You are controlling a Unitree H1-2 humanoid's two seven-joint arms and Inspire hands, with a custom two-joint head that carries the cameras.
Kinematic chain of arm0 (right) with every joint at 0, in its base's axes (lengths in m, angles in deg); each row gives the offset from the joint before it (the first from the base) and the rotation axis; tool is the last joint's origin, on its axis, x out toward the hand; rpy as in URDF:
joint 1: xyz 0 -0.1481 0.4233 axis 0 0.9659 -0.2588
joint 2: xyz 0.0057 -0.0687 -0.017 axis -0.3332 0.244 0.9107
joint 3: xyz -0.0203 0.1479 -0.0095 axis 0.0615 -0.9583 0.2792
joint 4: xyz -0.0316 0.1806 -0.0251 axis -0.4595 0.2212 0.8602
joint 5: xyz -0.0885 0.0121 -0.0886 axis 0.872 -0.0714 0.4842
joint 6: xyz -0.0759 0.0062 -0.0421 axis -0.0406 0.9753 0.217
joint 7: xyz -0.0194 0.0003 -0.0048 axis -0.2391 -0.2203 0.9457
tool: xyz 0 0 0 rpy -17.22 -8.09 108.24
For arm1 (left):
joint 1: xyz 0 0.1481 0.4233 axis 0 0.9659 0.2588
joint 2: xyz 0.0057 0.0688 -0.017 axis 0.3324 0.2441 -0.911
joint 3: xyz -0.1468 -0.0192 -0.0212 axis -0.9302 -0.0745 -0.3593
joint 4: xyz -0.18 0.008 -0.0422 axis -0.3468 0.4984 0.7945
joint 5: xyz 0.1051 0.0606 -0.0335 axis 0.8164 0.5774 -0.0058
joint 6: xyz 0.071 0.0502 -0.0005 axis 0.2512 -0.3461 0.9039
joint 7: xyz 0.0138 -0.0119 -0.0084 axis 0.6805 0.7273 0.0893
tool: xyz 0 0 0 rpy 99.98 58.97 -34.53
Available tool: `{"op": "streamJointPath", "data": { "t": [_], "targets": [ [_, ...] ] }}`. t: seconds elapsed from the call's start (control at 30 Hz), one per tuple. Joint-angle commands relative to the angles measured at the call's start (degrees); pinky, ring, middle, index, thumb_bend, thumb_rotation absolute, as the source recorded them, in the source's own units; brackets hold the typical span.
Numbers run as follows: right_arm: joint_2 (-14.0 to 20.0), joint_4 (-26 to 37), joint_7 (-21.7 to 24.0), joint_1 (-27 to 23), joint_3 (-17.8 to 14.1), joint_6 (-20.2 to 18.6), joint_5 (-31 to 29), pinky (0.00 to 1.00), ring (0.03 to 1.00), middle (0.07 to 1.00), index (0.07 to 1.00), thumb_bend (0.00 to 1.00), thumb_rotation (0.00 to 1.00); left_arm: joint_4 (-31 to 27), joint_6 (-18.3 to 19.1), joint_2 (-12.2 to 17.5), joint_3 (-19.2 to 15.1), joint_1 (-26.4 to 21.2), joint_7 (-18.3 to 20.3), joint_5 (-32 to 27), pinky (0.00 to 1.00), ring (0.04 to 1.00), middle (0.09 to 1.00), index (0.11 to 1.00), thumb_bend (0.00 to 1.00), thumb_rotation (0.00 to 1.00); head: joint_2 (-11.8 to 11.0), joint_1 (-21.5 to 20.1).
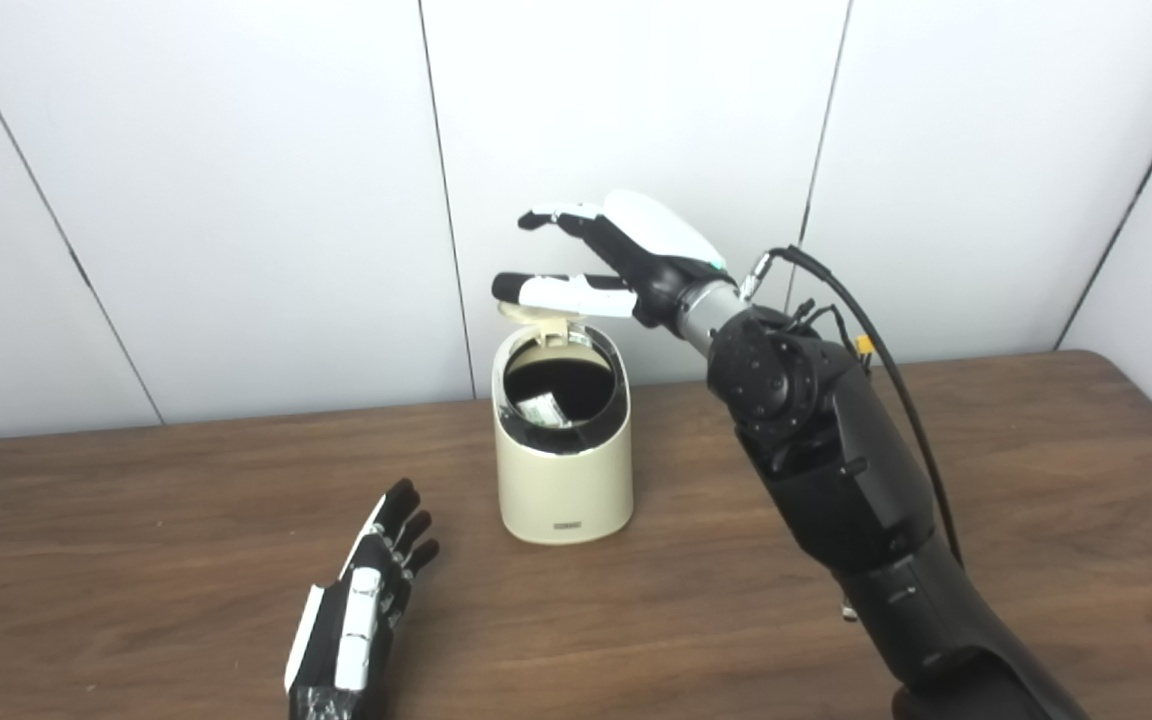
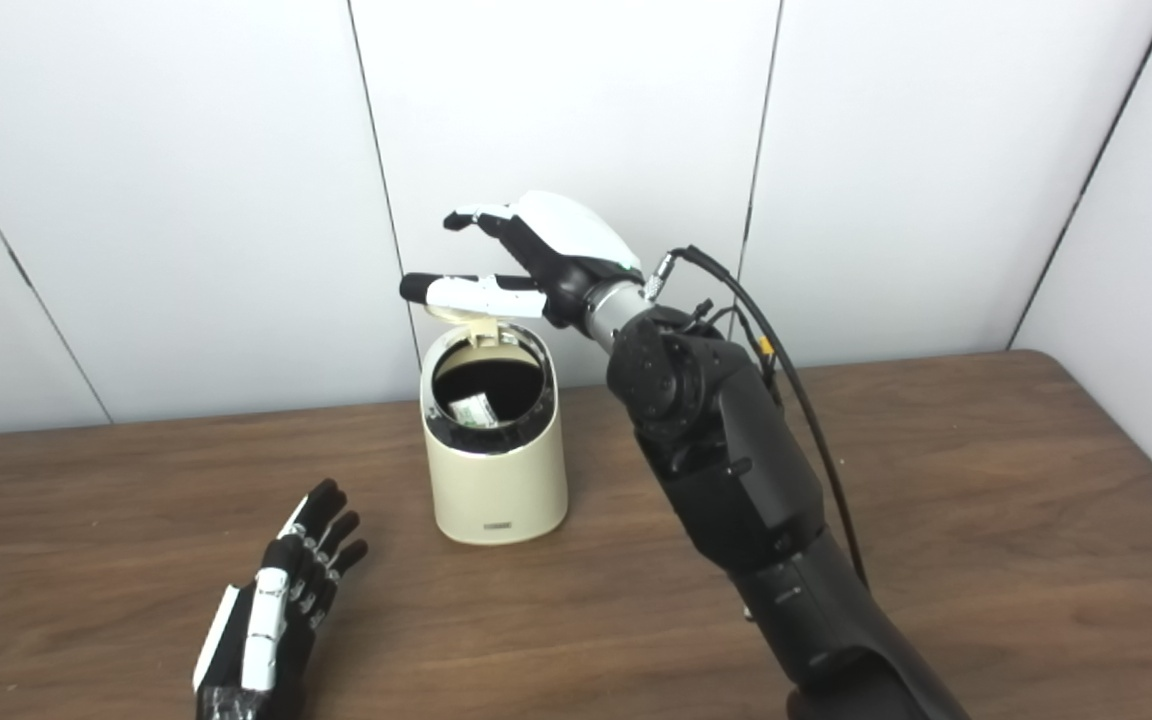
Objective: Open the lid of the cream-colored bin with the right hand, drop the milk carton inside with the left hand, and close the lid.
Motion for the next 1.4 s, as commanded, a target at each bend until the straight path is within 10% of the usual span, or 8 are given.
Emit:
{"op": "streamJointPath", "data": {
  "t": [0.0, 1.37],
  "targets": [
    [0.55, 0.65, -1.20, -3.07, 0.31, -0.54, 0.08, 0.80, 0.893, 0.902, 0.853, 0.74, 0.98, -0.19, -0.82, -0.50, 0.13, 1.12, 0.53, 0.77, 0.93, 0.955, 0.975, 0.997, 0.59, 0.92, 0.06, -0.07],
    [8.13, 16.74, -1.47, 18.62, 2.94, 1.24, -1.58, 0.85, 0.893, 0.812, 0.800, 0.75, 0.96, -1.32, 0.34, -4.00, 0.34, 0.03, -0.77, 4.16, 0.95, 0.964, 0.981, 0.997, 0.60, 0.92, 2.35, 1.98]
  ]
}}
